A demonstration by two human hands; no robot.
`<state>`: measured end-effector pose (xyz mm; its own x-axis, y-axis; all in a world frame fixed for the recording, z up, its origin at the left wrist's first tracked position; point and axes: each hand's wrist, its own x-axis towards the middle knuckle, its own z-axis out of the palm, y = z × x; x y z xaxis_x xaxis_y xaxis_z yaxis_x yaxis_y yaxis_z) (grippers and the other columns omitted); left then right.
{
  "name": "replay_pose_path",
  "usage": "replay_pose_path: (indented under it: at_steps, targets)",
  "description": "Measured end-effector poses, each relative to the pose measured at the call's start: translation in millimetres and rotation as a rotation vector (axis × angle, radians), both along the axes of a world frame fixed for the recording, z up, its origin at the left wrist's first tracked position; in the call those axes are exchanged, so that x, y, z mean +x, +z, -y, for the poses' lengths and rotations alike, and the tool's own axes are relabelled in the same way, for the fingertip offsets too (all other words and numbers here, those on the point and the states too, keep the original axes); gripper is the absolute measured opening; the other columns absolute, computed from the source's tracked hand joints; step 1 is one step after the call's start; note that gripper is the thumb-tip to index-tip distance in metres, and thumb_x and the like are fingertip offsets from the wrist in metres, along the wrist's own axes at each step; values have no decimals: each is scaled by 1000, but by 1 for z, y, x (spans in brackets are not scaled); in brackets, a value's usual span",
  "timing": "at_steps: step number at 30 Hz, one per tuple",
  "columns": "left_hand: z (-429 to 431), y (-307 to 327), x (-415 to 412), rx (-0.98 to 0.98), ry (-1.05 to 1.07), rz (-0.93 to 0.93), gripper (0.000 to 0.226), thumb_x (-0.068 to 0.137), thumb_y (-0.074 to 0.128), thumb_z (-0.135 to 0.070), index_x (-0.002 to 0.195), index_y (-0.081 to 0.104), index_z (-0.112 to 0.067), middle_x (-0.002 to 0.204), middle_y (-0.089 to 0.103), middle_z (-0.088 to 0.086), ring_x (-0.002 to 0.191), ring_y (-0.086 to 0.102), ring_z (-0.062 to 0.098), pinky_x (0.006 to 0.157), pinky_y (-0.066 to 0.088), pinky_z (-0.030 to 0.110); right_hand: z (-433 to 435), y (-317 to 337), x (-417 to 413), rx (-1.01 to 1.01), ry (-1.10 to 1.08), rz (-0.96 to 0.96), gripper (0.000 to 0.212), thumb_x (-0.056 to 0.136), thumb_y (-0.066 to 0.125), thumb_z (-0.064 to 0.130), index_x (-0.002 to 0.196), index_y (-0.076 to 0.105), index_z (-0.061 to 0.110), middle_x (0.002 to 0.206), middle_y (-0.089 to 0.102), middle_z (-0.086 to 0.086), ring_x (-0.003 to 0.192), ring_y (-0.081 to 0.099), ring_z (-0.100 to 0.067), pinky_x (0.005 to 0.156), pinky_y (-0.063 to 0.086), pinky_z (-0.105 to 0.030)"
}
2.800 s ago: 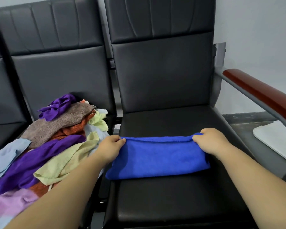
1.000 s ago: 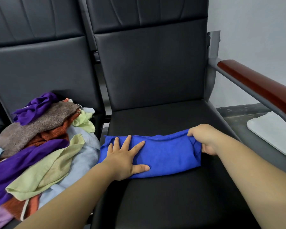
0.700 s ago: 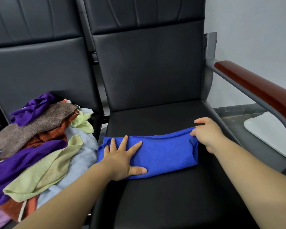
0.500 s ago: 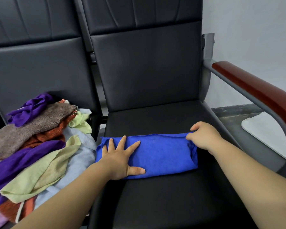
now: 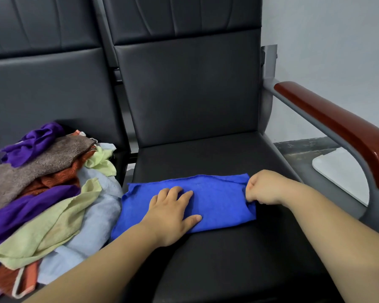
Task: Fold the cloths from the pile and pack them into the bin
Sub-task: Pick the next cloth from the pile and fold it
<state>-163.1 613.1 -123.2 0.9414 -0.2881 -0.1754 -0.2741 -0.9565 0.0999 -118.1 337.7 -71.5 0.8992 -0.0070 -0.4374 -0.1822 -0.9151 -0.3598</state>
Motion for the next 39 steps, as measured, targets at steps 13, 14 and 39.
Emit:
replay_pose_path:
  at_steps: [13, 14, 39]
  targets:
    - [10, -2, -9, -12, -3, -19, 67, 101, 34, -57, 160, 16, -33, 167, 10, -1, 154, 5, 26, 125, 8, 45, 13, 7, -25, -127, 114, 24, 11, 80, 69, 20, 89, 75, 17, 91, 76, -2, 90, 73, -23, 78, 60, -36]
    - [13, -1, -10, -50, -31, 24, 62, 101, 38, -51, 158, 23, -32, 164, 18, -3, 151, 13, 24, 124, 13, 42, 12, 8, -27, -64, 124, 36, 9, 80, 71, 17, 87, 75, 18, 88, 75, 0, 88, 72, -21, 78, 60, -36]
    - [38, -5, -25, -6, -106, -14, 92, 74, -7, -70, 160, 10, -40, 169, 7, -8, 156, 1, 20, 125, 5, 38, 36, 8, -40, 74, 35, -143, 18, 77, 62, 16, 89, 74, 21, 88, 79, -6, 70, 65, -16, 68, 50, -29]
